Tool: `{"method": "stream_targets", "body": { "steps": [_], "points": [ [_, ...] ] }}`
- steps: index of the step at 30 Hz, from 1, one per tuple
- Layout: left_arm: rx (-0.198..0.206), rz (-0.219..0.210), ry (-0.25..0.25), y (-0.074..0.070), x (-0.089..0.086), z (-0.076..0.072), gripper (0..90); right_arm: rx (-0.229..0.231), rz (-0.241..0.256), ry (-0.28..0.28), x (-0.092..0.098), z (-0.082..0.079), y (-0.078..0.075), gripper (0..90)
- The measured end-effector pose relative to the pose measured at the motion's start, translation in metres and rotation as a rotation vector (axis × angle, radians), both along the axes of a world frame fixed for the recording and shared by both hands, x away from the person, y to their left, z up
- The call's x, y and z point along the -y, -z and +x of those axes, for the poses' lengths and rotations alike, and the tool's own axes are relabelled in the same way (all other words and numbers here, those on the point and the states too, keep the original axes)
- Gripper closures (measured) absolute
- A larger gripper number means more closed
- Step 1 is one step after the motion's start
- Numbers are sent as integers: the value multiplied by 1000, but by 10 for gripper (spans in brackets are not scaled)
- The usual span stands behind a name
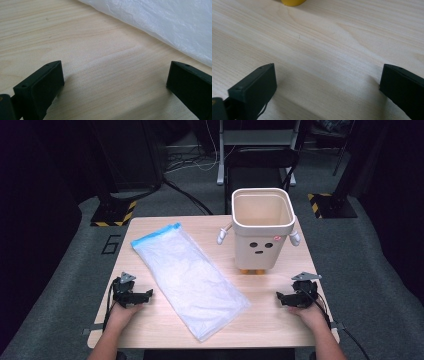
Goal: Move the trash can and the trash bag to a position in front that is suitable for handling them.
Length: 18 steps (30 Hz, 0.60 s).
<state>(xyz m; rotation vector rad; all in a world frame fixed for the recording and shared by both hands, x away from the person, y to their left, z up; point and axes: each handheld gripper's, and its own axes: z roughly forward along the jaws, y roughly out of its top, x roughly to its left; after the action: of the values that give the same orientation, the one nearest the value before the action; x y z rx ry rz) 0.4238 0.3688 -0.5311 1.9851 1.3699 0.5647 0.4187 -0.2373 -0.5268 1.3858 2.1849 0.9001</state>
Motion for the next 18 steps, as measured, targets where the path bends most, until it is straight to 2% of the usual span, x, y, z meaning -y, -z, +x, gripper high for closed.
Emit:
{"method": "stream_targets", "body": {
  "steps": [2,3,4,5,6,8,9,11,12,15,16,17,18],
  "points": [
    [-3,3,3,0,0,-1,9,5,-1,-42,-2,-3,-4,182],
    [-3,3,3,0,0,-1,9,5,-1,-42,-2,-3,-4,182],
    [-4,7,15,-1,0,-1,10,1,-6,-66,-5,-3,-6,231],
    [-4,7,15,-1,0,-1,12,1,-6,-66,-5,-3,-6,231],
    [-5,4,14,-1,0,-2,12,-14,-6,-65,-7,-3,-8,257],
    [-11,5,14,-2,0,-2,46,-10,-5,-71,-11,-3,-9,326],
    [-10,6,18,-3,1,-3,46,-10,-5,-71,-11,-3,-9,326],
    [-10,1,28,-5,1,-4,118,-18,-8,-81,-13,-4,-10,352],
    [-18,9,49,-6,2,-5,156,-26,-24,-94,-17,-5,-12,370],
    [-24,10,53,-7,2,-7,161,-23,-40,-116,-23,-5,-17,382],
    [-35,-7,55,-9,3,-10,203,-12,-63,-163,-32,-7,-24,391],
    [-35,-7,55,-9,3,-10,232,-7,-70,-184,-38,-9,-28,396],
    [-45,-30,75,-11,4,-11,257,0,-80,-216,-44,-10,-32,400]
  ]
}}
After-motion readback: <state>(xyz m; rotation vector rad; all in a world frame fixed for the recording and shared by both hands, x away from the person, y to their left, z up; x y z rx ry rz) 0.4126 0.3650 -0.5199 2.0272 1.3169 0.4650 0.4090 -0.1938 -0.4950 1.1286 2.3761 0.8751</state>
